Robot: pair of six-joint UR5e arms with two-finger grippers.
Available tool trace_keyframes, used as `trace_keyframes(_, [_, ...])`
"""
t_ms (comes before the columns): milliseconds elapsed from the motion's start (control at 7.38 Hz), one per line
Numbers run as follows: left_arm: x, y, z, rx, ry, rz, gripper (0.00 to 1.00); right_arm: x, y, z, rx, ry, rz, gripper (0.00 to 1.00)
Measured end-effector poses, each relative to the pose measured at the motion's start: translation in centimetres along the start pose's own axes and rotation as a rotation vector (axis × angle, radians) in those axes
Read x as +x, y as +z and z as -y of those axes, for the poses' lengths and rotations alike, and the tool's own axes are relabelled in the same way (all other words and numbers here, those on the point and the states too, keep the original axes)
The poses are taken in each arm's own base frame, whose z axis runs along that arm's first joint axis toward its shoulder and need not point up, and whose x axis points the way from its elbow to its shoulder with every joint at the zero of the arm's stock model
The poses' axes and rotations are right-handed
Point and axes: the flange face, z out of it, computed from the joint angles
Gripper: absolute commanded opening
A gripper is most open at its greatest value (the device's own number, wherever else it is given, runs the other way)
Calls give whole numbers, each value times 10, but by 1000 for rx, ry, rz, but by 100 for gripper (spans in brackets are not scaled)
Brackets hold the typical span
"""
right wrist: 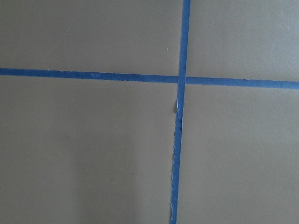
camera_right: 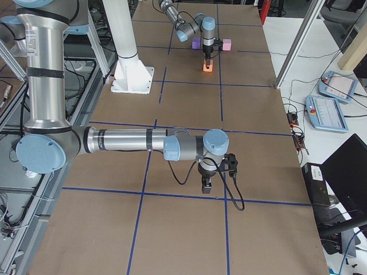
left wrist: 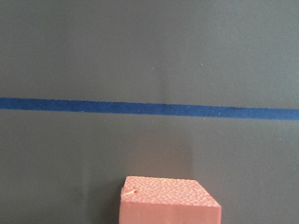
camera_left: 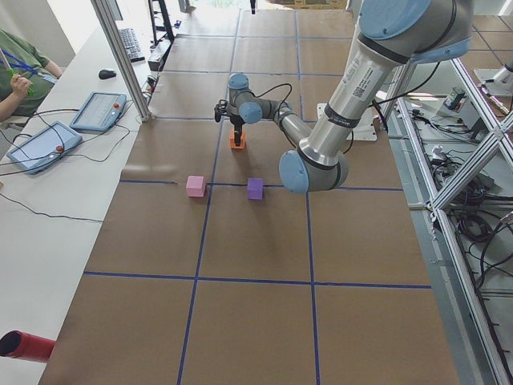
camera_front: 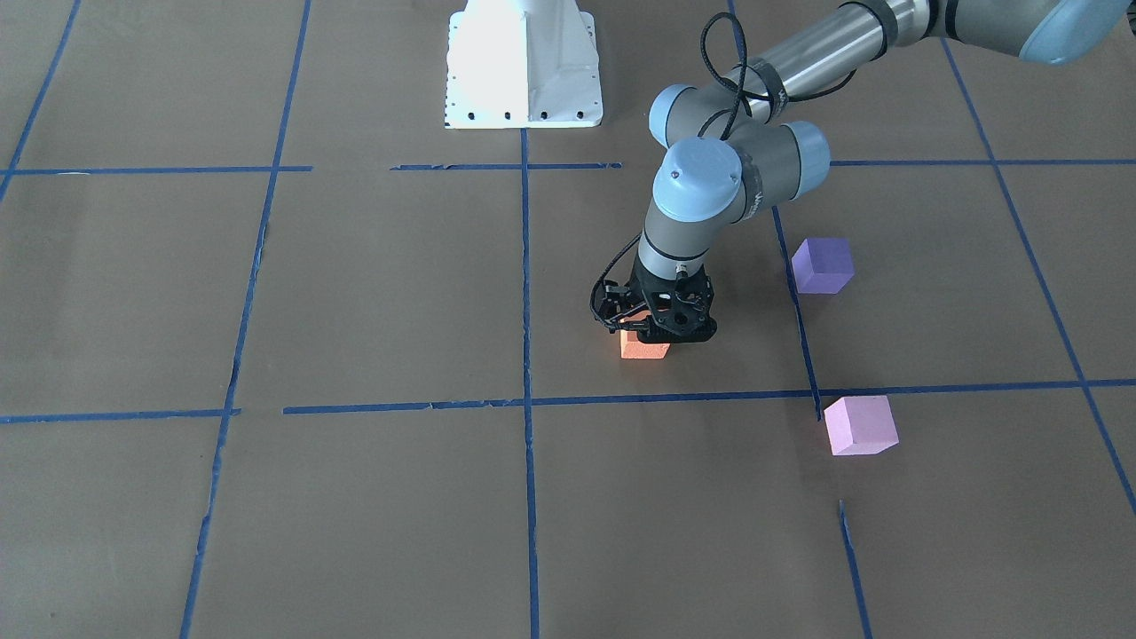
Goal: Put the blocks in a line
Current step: 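Close the left gripper on the orange cube and lift it, then carry the orange cube toward the pink cube, between pink and purple cubes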
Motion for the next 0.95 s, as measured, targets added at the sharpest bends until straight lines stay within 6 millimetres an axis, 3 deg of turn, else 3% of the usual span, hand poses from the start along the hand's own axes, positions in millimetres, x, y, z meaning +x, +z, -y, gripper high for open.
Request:
trace_keyframes(135, [0, 2, -2, 2, 2, 3, 0, 0, 0, 0, 0, 0, 0, 100])
trace_keyframes(406, [3, -12, -1, 14, 7, -10, 0, 0, 0, 0, 0, 0, 0, 100])
trace_keyframes(677, [1, -69, 2, 36, -6, -18, 0, 0, 0, 0, 0, 0, -1, 100])
trace_keyframes(948, [-25, -116, 2, 31, -4, -11, 0, 0, 0, 0, 0, 0, 0, 100])
